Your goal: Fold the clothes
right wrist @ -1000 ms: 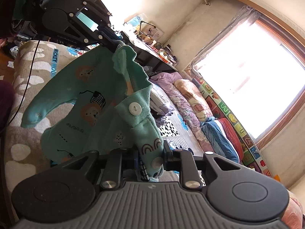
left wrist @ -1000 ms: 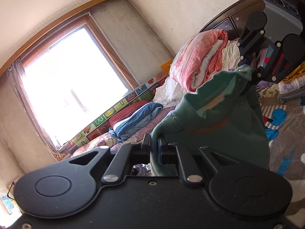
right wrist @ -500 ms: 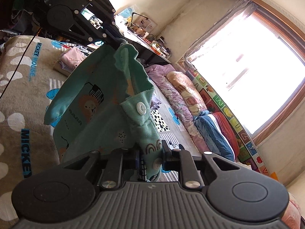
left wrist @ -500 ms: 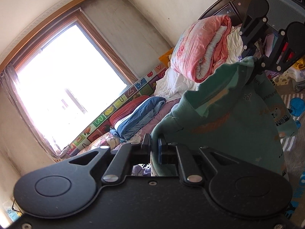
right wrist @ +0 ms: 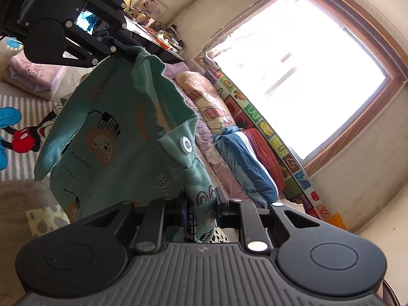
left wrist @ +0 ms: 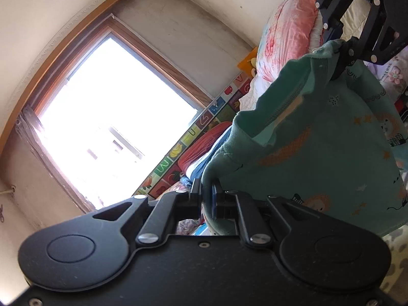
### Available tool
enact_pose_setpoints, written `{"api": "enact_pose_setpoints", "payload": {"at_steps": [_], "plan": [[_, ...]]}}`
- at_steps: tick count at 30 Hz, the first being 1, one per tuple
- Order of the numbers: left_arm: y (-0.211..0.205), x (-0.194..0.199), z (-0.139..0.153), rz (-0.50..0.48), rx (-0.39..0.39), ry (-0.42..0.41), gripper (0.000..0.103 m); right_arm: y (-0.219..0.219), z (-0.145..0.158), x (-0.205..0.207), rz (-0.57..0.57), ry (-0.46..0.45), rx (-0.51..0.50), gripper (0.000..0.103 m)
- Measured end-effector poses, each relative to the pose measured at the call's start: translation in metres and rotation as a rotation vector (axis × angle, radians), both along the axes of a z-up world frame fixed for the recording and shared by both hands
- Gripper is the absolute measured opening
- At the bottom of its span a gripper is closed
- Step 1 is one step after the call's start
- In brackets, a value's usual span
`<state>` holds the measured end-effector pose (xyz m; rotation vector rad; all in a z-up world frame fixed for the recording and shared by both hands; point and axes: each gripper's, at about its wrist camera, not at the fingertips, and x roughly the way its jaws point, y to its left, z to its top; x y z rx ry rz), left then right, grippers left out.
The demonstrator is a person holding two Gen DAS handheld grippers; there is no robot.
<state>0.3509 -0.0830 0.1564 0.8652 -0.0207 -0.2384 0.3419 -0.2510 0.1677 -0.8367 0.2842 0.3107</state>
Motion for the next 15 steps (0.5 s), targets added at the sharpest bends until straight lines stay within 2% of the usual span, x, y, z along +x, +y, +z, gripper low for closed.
{"api": "enact_pose_setpoints", "payload": {"at_steps": [4, 7, 10, 15], "plan": [[-0.005, 0.012, -0.014, 0.035, 0.017, -0.061, 0.007, 0.002, -0.016, 0.019, -0.05, -0.064, -0.007, 0.021], [-0.002, 0.009, -0.035, 0.032, 0.029, -0.06, 0.007, 0.008, -0.051, 0.004, -0.014, -0.049, -0.055, 0.021], [0.009, -0.014, -0.076, -0.003, 0.076, -0.02, 0.006, 0.014, -0.091, -0.017, 0.04, -0.021, -0.115, 0.021], [0.033, -0.075, -0.146, -0.078, 0.154, 0.064, 0.006, 0.029, -0.157, -0.067, 0.122, 0.06, -0.201, 0.021]]}}
